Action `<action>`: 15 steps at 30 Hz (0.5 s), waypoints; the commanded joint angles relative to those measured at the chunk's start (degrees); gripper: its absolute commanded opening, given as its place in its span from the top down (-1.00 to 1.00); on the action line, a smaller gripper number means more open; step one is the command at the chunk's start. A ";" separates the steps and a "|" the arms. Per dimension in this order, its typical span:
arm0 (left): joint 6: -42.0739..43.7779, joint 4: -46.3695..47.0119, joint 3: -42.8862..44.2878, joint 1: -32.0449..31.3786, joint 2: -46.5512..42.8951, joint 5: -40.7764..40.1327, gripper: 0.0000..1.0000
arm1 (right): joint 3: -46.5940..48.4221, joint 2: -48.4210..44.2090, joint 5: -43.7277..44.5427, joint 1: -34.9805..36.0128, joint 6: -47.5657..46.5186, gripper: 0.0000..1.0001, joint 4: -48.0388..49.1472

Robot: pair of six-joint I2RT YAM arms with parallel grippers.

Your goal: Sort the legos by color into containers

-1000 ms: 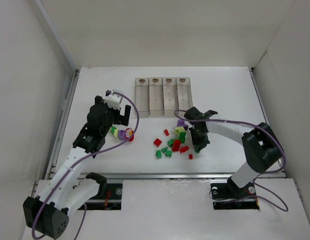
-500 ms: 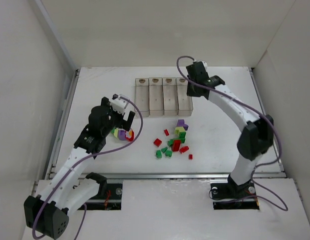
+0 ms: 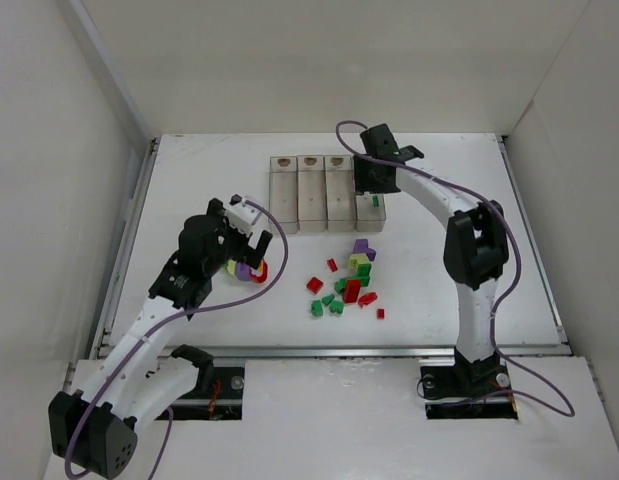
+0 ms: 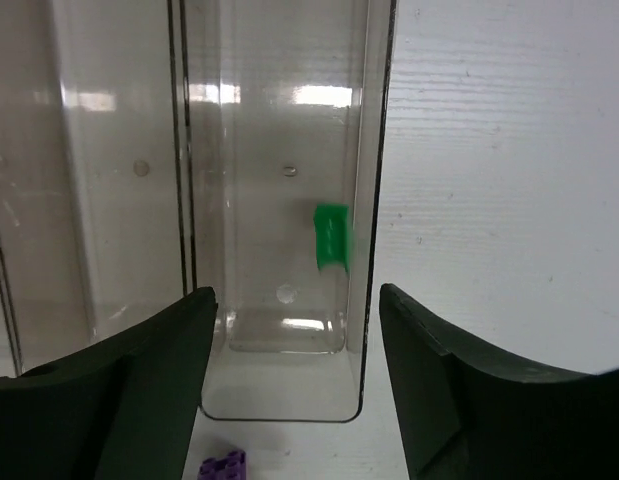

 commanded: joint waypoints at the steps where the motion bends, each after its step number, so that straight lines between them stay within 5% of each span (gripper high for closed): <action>1: 3.82 1.11 -1.82 -0.34 -1.31 0.46 -1.00 | 2.15 -5.86 -2.86 0.40 -2.02 -0.44 0.92; 3: 7.25 1.64 -2.52 -0.34 -1.31 -0.25 -1.00 | -0.55 -9.28 -5.22 0.40 -3.41 -0.66 2.93; 8: 19.02 -1.34 -3.76 -0.34 0.79 -0.96 -1.00 | -4.26 -12.11 -9.79 0.93 -4.82 -0.73 5.84; 15: 47.49 -19.69 -2.62 -0.34 6.24 0.27 -1.00 | -6.81 -17.64 -19.98 2.16 -8.78 -0.82 7.59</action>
